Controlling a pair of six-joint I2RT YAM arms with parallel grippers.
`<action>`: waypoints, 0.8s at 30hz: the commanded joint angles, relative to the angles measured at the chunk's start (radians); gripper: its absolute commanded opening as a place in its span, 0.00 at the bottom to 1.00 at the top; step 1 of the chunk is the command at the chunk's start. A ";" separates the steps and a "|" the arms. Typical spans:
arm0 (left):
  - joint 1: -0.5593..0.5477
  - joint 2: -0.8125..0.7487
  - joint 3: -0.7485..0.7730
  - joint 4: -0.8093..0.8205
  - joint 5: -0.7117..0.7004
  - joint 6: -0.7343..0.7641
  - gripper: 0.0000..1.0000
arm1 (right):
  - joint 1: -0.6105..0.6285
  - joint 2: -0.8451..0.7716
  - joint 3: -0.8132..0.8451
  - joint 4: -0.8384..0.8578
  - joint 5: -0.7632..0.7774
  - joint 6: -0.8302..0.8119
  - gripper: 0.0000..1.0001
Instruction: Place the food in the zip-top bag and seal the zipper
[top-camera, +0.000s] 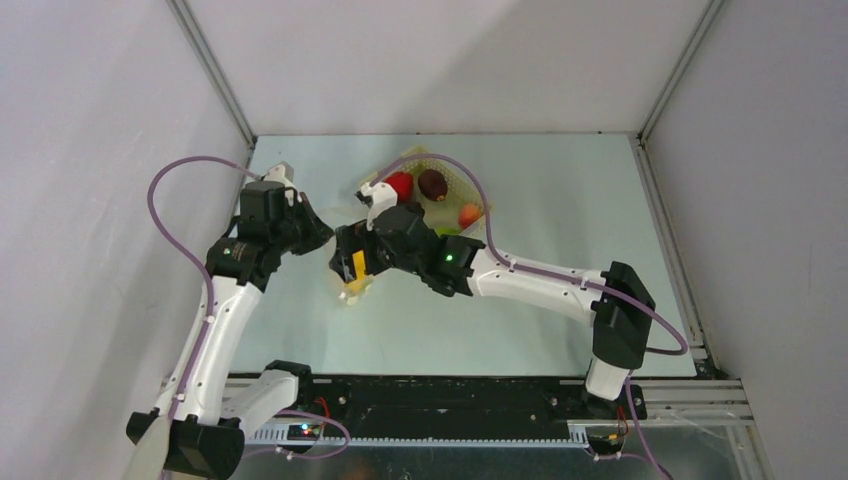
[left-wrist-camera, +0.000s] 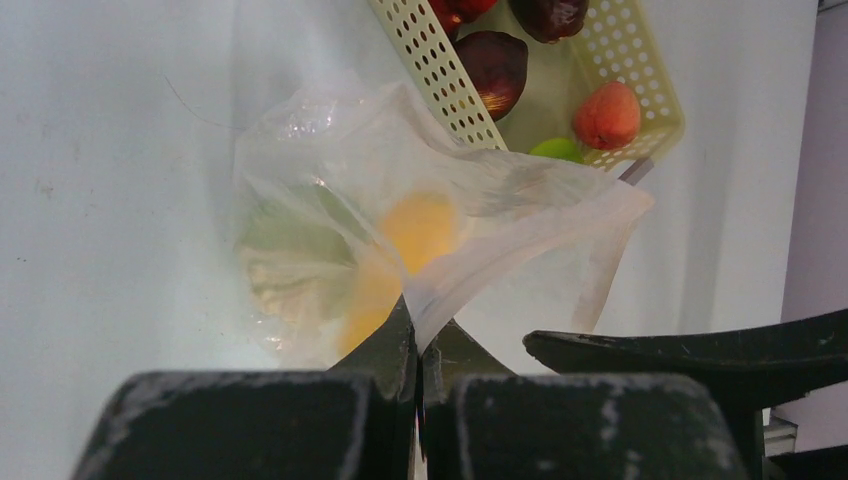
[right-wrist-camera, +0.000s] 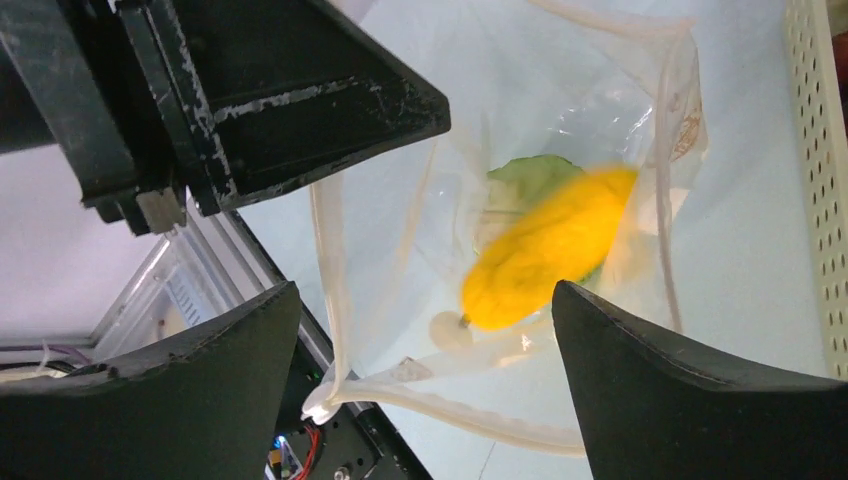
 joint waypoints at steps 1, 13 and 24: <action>0.007 -0.037 -0.004 0.038 0.021 -0.013 0.00 | 0.017 -0.010 0.040 -0.009 0.056 -0.058 0.99; 0.007 -0.038 -0.003 0.035 0.018 -0.013 0.00 | 0.025 -0.176 0.024 -0.026 0.231 -0.267 0.99; 0.008 -0.036 0.000 0.029 -0.012 -0.014 0.00 | -0.237 -0.334 -0.148 0.119 0.067 -0.413 1.00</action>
